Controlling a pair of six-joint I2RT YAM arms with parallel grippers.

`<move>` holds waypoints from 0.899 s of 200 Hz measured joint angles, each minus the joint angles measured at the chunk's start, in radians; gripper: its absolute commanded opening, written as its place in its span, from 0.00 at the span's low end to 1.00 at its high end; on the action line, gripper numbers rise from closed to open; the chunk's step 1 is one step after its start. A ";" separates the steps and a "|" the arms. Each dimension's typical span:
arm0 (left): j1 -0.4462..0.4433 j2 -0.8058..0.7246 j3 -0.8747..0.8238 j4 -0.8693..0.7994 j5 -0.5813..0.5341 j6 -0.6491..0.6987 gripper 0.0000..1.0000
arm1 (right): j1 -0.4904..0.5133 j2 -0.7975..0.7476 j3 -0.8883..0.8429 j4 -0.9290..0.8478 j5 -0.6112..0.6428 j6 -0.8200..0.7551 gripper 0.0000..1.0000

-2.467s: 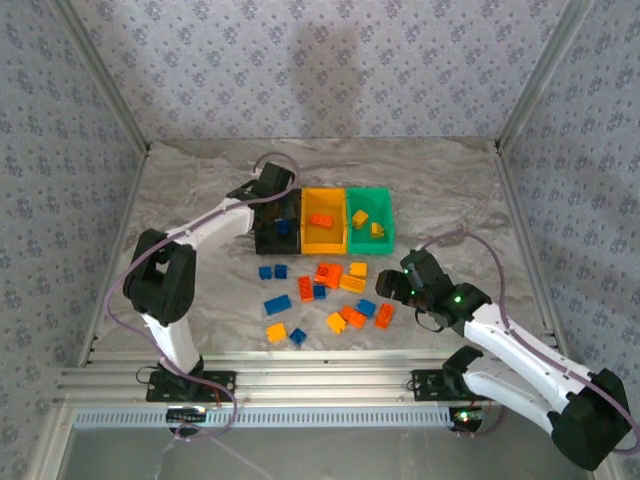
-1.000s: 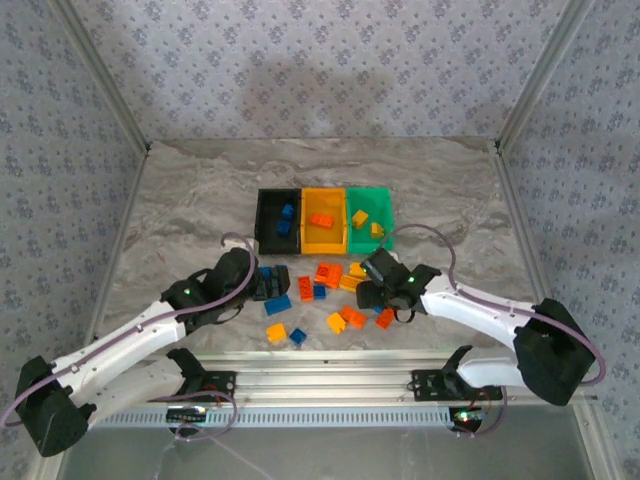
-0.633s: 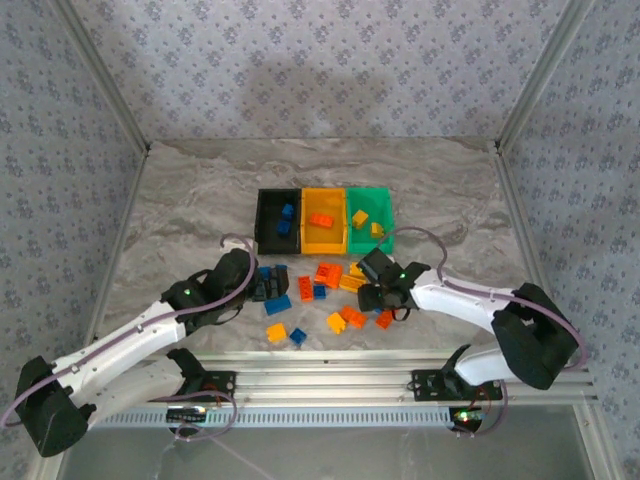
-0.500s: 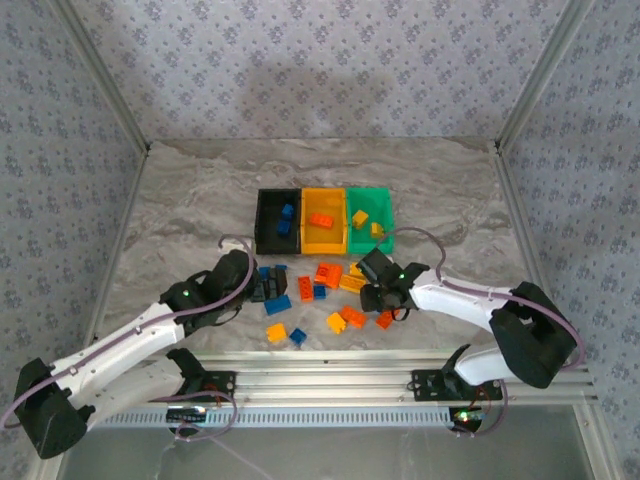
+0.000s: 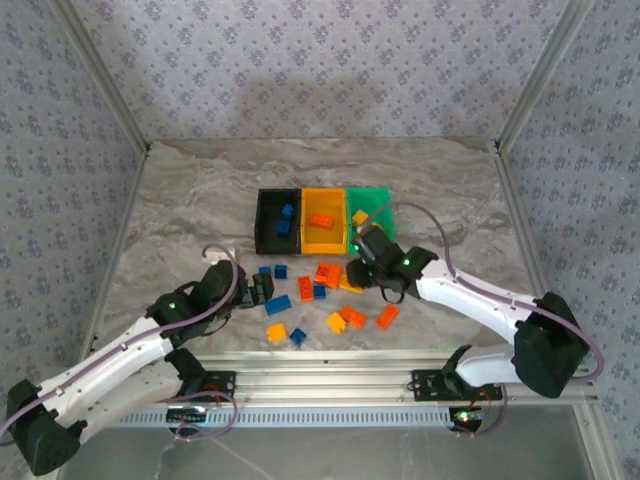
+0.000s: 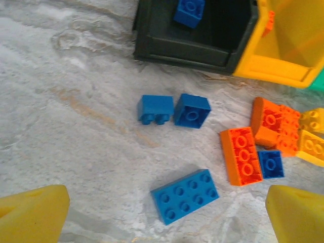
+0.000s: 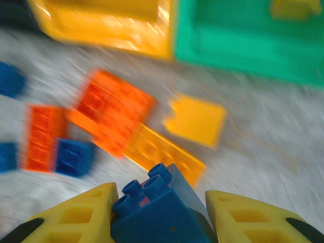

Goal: Sort the legos into containers by color

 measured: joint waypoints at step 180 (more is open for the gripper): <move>0.026 -0.009 -0.085 -0.003 0.084 -0.009 0.99 | 0.000 0.855 0.984 0.048 -0.081 -0.059 0.78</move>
